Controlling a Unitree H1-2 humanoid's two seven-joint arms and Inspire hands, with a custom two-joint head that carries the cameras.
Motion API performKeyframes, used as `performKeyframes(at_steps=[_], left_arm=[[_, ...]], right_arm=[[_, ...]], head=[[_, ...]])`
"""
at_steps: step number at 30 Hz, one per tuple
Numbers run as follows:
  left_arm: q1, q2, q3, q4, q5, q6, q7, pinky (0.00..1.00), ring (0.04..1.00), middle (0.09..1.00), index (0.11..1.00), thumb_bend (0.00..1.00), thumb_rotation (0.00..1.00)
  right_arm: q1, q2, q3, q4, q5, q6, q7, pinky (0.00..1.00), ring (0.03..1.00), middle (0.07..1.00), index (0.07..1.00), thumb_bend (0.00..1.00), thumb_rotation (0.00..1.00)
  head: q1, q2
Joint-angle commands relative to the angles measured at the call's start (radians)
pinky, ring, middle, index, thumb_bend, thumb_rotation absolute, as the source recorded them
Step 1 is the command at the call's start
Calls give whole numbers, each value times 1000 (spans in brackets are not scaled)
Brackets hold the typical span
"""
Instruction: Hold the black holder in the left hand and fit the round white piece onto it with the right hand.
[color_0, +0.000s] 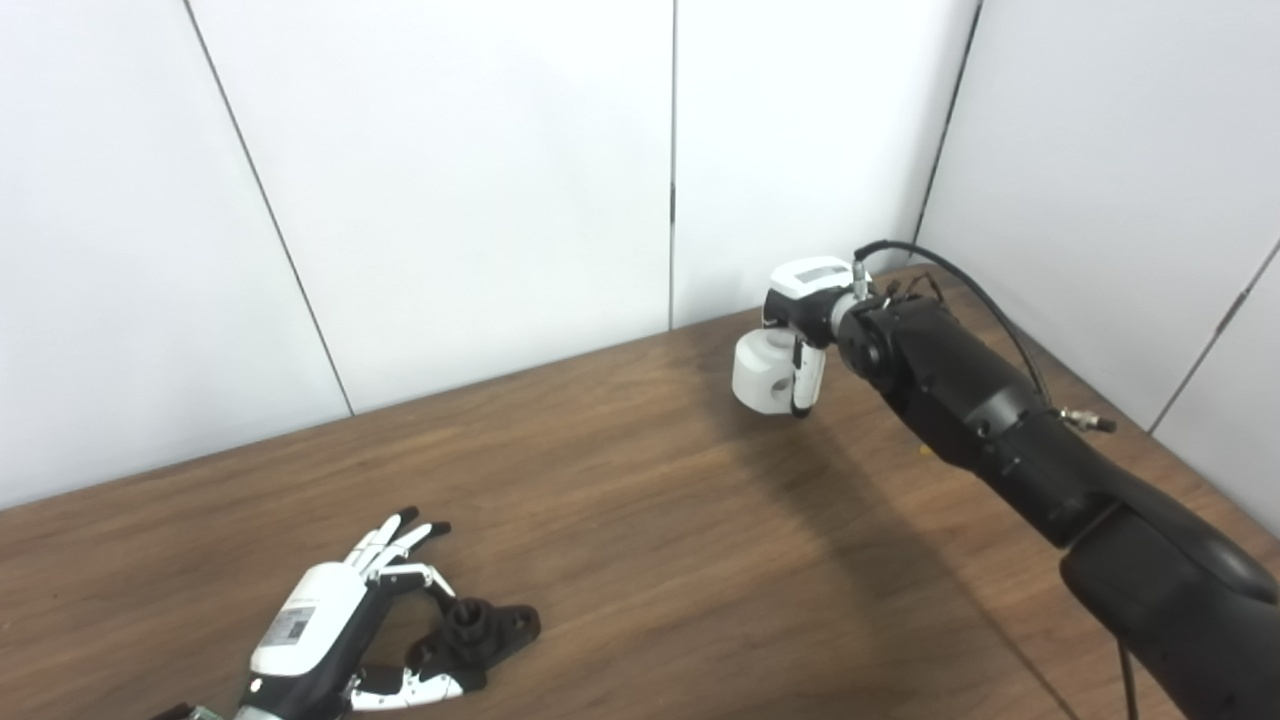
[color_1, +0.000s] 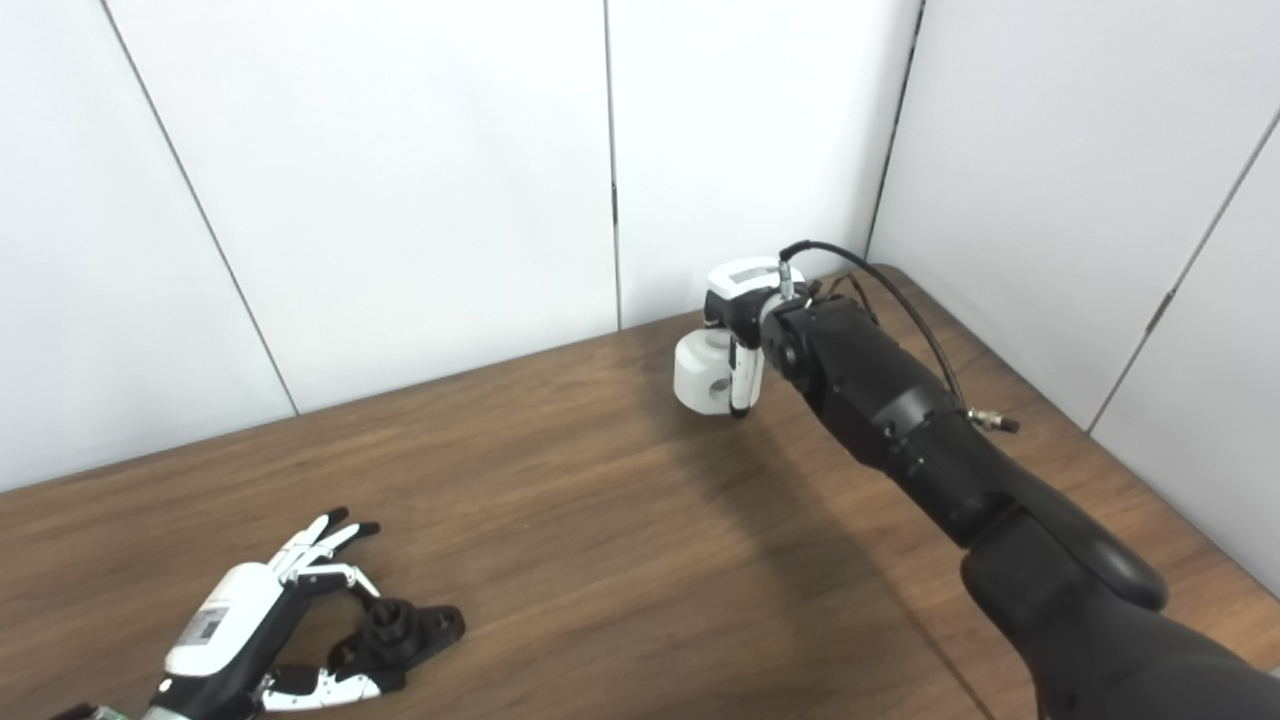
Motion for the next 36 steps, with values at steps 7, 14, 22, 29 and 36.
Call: performKeyframes(at_steps=[7, 14, 22, 29, 36], left_arm=[[108, 21, -35, 77, 49, 86, -63, 975, 1000, 918, 483, 524, 60], [94, 2, -49, 118, 62, 79, -46, 973, 1000, 920, 482, 525, 61], [65, -39, -82, 153, 85, 96, -24, 979, 1000, 920, 482, 524, 62], [44, -70, -93, 147, 94, 146, -47, 1000, 1000, 930, 483, 524, 64], [34, -88, -105, 139, 96, 178, -58, 977, 1000, 933, 483, 524, 62]], right_arm=[[-36, -16, -31, -26, 16, -16, -87, 750, 799, 739, 481, 525, 141], [-17, -14, -30, -137, 51, -73, -77, 738, 811, 758, 481, 525, 142], [4, -20, -43, -333, 82, -105, -15, 782, 834, 766, 481, 526, 140], [54, -20, -58, -510, 118, -188, 7, 808, 845, 764, 480, 526, 138], [81, 15, -62, -614, 134, -271, 13, 807, 840, 769, 481, 525, 140]], head=[[44, 10], [144, -2], [284, 26], [368, 44], [440, 82]])
